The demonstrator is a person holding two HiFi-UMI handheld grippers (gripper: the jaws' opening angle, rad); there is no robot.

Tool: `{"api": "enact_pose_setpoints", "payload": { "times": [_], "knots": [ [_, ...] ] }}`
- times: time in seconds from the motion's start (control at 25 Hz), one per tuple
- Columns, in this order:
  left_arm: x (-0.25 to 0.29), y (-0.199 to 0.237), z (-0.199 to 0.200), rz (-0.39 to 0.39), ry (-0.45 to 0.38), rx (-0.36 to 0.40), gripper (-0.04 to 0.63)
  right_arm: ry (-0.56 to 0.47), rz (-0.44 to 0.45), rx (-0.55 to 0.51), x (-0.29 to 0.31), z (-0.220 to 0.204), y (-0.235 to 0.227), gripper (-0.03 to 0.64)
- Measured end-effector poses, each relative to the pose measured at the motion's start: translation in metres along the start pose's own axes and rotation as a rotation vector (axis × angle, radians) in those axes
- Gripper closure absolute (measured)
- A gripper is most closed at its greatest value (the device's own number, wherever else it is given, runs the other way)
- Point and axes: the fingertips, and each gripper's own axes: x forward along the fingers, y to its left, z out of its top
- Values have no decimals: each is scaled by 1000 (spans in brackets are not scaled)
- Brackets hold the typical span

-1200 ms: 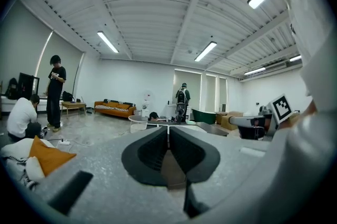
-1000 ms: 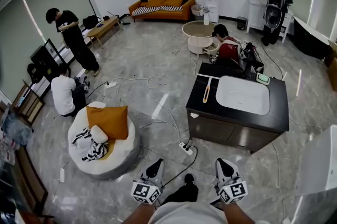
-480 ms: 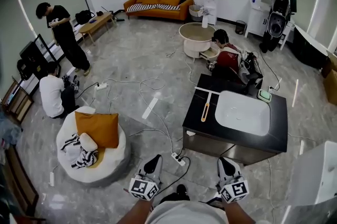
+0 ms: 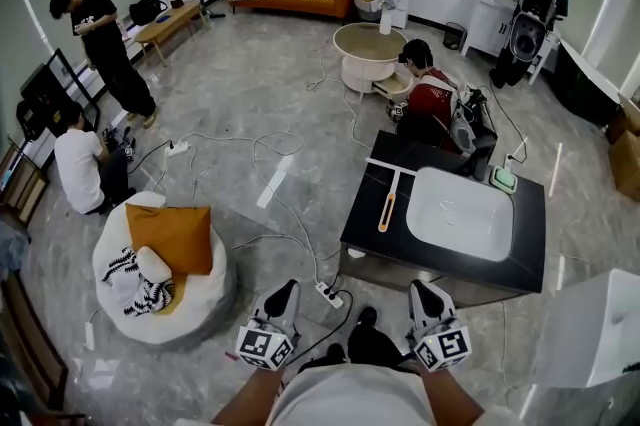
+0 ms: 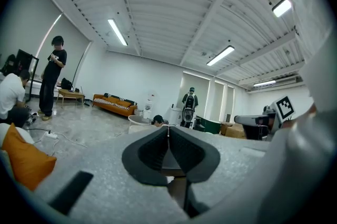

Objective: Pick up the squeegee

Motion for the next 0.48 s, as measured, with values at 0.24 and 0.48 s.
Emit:
{"api": "enact_pose_setpoints", "payload": {
  "times": [0.24, 0.48],
  "knots": [
    [43, 17, 8, 6, -5, 1, 578, -15, -13, -1, 35, 10, -33, 601],
    [104, 30, 15, 16, 19, 7, 578, -13, -3, 5, 80, 19, -75, 601]
  ]
}}
